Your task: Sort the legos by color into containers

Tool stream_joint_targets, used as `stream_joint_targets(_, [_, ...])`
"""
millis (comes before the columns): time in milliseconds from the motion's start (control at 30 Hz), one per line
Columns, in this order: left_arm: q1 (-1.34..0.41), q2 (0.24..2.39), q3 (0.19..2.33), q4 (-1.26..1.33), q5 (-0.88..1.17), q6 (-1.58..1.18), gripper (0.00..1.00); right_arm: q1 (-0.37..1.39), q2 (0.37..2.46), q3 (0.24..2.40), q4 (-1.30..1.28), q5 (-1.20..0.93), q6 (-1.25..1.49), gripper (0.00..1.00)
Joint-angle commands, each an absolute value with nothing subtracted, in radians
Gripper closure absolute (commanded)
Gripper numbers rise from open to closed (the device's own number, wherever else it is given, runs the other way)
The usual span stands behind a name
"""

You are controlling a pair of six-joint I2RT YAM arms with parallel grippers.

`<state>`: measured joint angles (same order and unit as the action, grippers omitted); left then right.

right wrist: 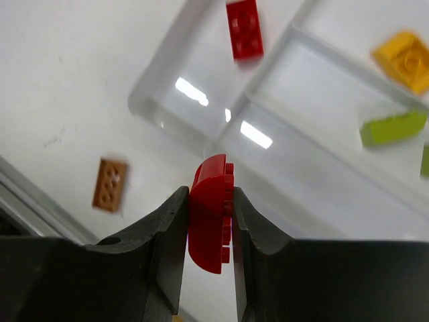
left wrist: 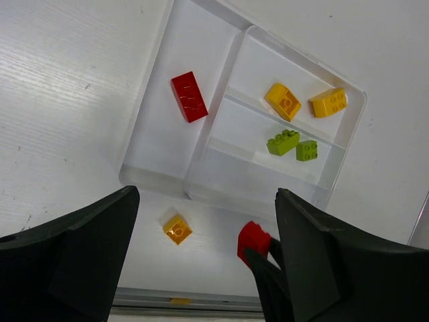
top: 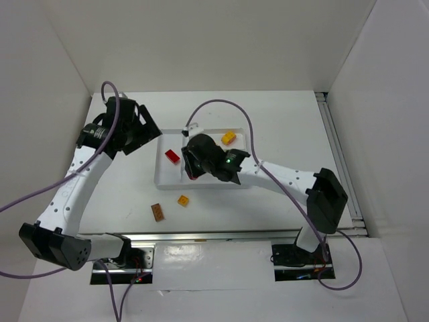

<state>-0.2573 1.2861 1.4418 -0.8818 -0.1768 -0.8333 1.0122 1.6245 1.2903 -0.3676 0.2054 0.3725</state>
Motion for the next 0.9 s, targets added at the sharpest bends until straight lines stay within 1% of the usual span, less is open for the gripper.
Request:
stream_joint_targets(0, [-0.250,1.244,1.500,-0.877,-0.158,-0.805,0.07,0.988,1.741,1.431,-0.237,0.143,0.322,0.75])
stream_joint_targets(67, [-0.239,1.224,1.500,-0.891,-0.172,-0.805,0.07,0.963,1.807,1.498,-0.223,0.091,0.311,0.75])
stream_joint_targets(100, [-0.230,1.224,1.509,-0.905,-0.172,-0.805,0.07,0.950,1.871,1.531,-0.222,0.081,0.311,0.75])
stream_joint_targets(133, [-0.216,1.213,1.509,-0.929,-0.185,-0.805,0.07,0.940,1.900,1.587,-0.212,0.081,0.311,0.75])
stream_joint_targets(200, [-0.203,1.204,1.509,-0.963,-0.207,-0.805,0.07,0.940,1.975,1.633,-0.189,0.052,0.302,0.75])
stream_joint_targets(267, [-0.178,1.174,1.499,-1.011,-0.236,-0.805,0.07,0.930,2.019,1.690,-0.172,0.020,0.302,0.75])
stream_joint_targets(300, [-0.160,1.164,1.480,-1.025,-0.236,-0.814,0.07,0.919,2.060,1.707,-0.172,0.020,0.313,0.70])
stream_joint_targets(333, [-0.150,1.154,1.467,-1.041,-0.250,-0.815,0.07,0.919,2.081,1.750,-0.172,0.009,0.313,0.62])
stream_joint_targets(433, [-0.112,1.111,1.399,-1.065,-0.259,-0.825,0.07,0.910,2.125,1.802,-0.198,-0.014,0.313,0.25])
stream_joint_targets(467, [-0.100,1.111,1.381,-1.080,-0.259,-0.825,0.08,0.910,2.125,1.802,-0.198,-0.014,0.313,0.24])
stream_joint_targets(600, [-0.069,1.088,1.278,-1.080,-0.229,-0.836,0.11,0.901,2.005,1.672,-0.137,0.021,0.313,0.24])
stream_joint_targets(667, [-0.069,1.088,1.217,-1.080,-0.215,-0.848,0.11,0.890,1.918,1.571,-0.124,0.031,0.324,0.28])
stream_joint_targets(700, [-0.069,1.088,1.198,-1.066,-0.215,-0.848,0.11,0.890,1.886,1.533,-0.124,0.041,0.324,0.33])
stream_joint_targets(767, [-0.069,1.078,1.155,-1.043,-0.190,-0.848,0.11,0.890,1.789,1.423,-0.124,0.051,0.324,0.38])
stream_joint_targets(833, [-0.069,1.078,1.134,-1.034,-0.190,-0.848,0.11,0.910,1.734,1.370,-0.150,0.038,0.290,0.38])
stream_joint_targets(867, [-0.069,1.078,1.134,-1.034,-0.190,-0.848,0.11,0.925,1.733,1.353,-0.178,0.038,0.263,0.36])
